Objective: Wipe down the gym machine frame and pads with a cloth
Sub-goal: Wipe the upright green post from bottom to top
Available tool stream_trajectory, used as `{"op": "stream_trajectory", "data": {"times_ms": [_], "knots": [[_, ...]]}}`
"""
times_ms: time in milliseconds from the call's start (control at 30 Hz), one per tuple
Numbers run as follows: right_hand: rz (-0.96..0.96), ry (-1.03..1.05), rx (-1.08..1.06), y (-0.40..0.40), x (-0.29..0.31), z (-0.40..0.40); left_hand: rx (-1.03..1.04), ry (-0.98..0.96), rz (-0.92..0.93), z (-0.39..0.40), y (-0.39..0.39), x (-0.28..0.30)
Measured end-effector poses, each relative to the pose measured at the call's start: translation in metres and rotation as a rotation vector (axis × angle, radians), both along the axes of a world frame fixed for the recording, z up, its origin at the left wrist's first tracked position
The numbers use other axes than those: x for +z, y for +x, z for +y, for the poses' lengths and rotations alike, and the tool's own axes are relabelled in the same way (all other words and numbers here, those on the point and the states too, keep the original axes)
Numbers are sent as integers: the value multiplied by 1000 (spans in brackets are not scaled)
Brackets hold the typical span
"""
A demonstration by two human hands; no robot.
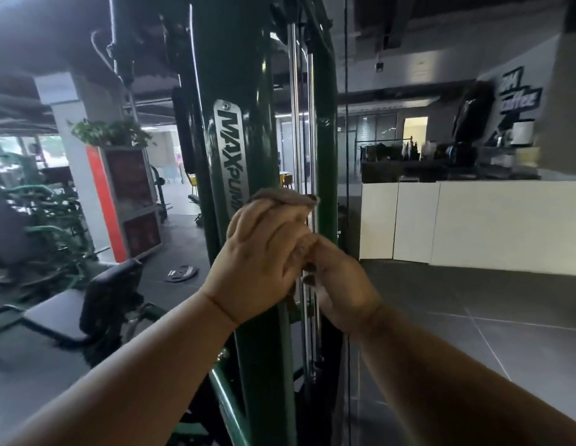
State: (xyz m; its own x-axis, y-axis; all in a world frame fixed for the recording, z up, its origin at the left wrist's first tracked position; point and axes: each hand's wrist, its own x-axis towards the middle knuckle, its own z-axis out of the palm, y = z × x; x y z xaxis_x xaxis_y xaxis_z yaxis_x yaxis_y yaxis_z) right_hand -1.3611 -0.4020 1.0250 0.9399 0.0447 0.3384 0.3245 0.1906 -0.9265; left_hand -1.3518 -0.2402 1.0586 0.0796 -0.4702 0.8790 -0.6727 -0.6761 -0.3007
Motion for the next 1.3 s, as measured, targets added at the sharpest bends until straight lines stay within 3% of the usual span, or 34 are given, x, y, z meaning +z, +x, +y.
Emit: {"op": "stream_trajectory", "data": {"times_ms": [200,367,500,667,833,933,1000,1167,1300], "knots": [[-84,-168,-48,28,24,-12,-86,-5,59,5,-2,-8],[17,-69,-5,52,52,4,-79,-39,12,19,-4,-13],[-50,-57,-69,70,78,29,36,-132,46,26,-14,-13],[-40,207,340,74,93,40,132,-169,174,21,-26,-24],[-111,167,623,88,92,34,240,-237,187,12,-36,-36],[-136,56,686,90,55,31,348,-304,155,0,-38,-43],[-67,47,881,90,6,28,430,-357,152,-12,-42,-54],[338,57,979,95,-130,27,684,-466,284,-46,-53,-103],[493,67,959,86,-177,26,774,-496,393,-75,-63,-143]]}}
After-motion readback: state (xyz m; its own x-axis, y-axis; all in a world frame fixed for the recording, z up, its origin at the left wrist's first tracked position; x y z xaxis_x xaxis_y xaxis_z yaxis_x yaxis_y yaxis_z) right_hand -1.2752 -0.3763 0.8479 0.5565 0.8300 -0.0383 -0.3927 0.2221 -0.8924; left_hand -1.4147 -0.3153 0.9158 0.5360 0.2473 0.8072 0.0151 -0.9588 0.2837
